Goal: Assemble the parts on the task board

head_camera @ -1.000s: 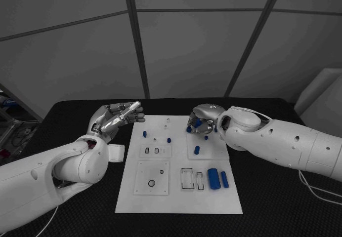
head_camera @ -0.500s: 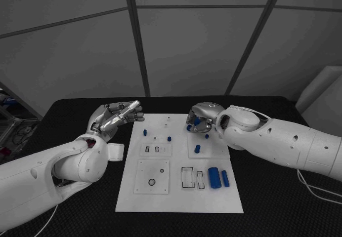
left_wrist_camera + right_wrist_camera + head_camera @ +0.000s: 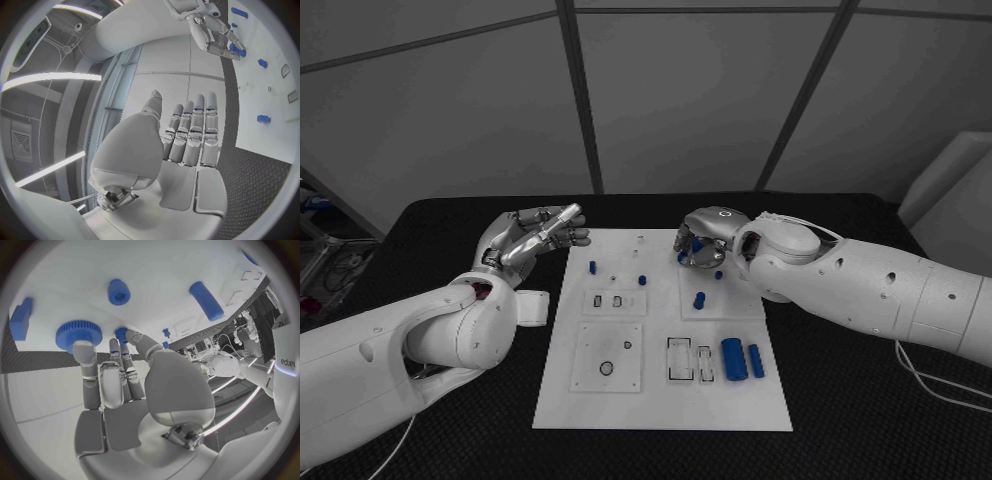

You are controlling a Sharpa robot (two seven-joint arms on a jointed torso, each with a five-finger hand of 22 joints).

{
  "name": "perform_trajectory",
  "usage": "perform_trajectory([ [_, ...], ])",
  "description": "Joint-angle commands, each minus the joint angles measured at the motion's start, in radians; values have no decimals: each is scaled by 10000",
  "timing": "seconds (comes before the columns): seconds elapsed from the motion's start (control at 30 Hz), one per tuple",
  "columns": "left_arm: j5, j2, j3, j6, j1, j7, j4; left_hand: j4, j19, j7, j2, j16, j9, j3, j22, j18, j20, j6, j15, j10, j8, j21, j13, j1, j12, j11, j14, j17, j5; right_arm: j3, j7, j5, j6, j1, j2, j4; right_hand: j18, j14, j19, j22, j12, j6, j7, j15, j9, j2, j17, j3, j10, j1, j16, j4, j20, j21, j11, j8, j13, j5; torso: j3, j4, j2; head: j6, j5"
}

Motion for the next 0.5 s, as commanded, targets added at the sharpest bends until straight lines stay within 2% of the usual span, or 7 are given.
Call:
perform_trajectory([
  [0.03, -84, -4, 11, 122, 15, -1, 8, -54, -60, 91, 26, -61, -16, 13, 16, -272, 2, 6, 22, -29, -42, 61, -14, -95, -62, 25, -52, 10, -54, 8, 62, 5, 285, 24, 22, -44, -63, 561, 24, 59, 61, 98, -9, 55, 19, -39, 35, 82, 69, 77, 69, 1, 20, 65, -4, 7, -19, -60, -2, 10, 22, -29, -65],
  [0.23, -84, -22, 11, 126, 15, -17, 14, -54, -66, 95, 38, -63, -16, 15, 19, -272, 3, 3, 23, -37, -45, 67, -15, -99, -63, 28, -50, 13, -53, 8, 56, 34, 446, 24, 30, -71, -79, 563, 24, 201, 75, 282, 18, 53, 49, -20, 83, 287, 191, 128, 123, 23, 17, 192, -8, 54, -37, -84, 4, 12, 38, -57, -53],
  [0.5, -84, -41, 11, 125, 15, -24, 20, -55, -72, 97, 48, -65, -17, 18, 22, -272, 4, -2, 24, -47, -49, 72, -16, -101, -65, 30, -47, 15, -53, 8, 41, 40, 380, 25, 7, -78, -92, 567, 11, 359, 98, 509, 38, 37, 79, 10, 144, 608, 395, 251, 192, 23, 5, 351, -27, 91, -46, -188, 6, 21, 58, -50, -43],
])
